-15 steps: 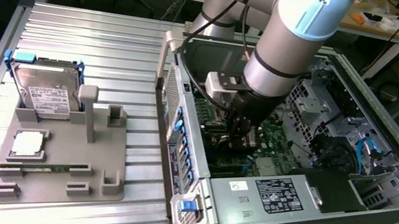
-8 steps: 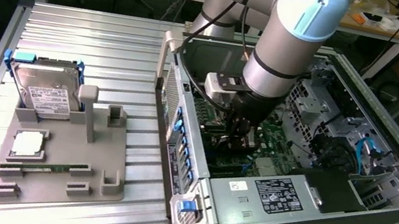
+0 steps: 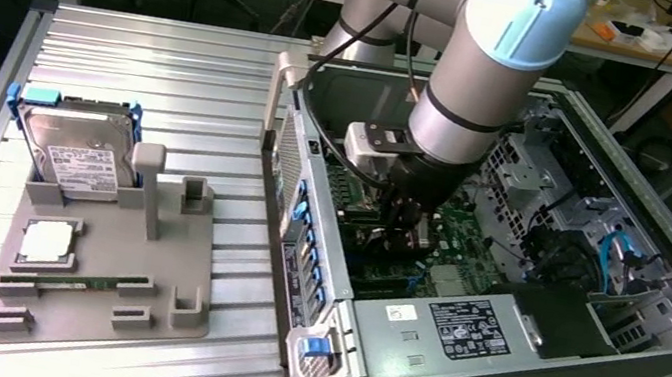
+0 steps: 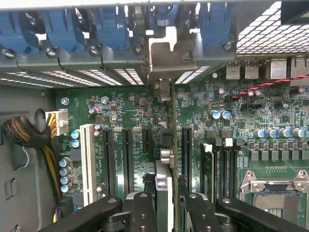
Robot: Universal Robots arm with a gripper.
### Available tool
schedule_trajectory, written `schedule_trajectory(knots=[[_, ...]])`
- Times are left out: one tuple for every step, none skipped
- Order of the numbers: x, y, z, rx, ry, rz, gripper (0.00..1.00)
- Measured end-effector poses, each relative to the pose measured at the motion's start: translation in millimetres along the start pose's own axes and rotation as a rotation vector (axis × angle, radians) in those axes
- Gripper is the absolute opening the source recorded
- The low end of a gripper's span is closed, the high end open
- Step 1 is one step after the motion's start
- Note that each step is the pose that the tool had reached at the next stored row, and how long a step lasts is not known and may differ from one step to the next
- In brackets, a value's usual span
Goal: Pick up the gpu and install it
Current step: 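Insert the gpu into the slot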
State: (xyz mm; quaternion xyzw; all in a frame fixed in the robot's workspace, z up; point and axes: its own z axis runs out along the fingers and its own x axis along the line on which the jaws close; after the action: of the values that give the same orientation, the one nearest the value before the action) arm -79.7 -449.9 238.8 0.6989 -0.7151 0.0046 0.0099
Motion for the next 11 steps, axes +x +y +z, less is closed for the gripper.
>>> schedule_trajectory(knots=[[0.0, 0.0, 0.0, 0.0000, 0.0000, 0.000, 0.27], [0.0, 0.0, 0.1, 0.0000, -0.0001, 0.000, 0.27], [0.0, 0.0, 0.2, 0.0001, -0.0002, 0.000, 0.27], [0.0, 0.0, 0.2, 0.0001, -0.0003, 0.000, 0.27], [-0.1, 0.0, 0.2, 0.0001, -0.0008, 0.000, 0.27], [-0.5, 0.0, 1.0, 0.0012, -0.0041, 0.000, 0.28], [-0.3, 0.1, 0.5, 0.0010, -0.0027, 0.000, 0.28], [-0.2, 0.1, -0.6, 0.0007, -0.0015, 0.000, 0.34], [0.0, 0.1, -2.0, 0.0001, -0.0002, 0.000, 0.40], [-0.1, 0.0, -3.8, 0.0005, -0.0009, 0.000, 0.46], [0.1, 0.0, -7.3, 0.0001, -0.0003, 0.000, 0.46]])
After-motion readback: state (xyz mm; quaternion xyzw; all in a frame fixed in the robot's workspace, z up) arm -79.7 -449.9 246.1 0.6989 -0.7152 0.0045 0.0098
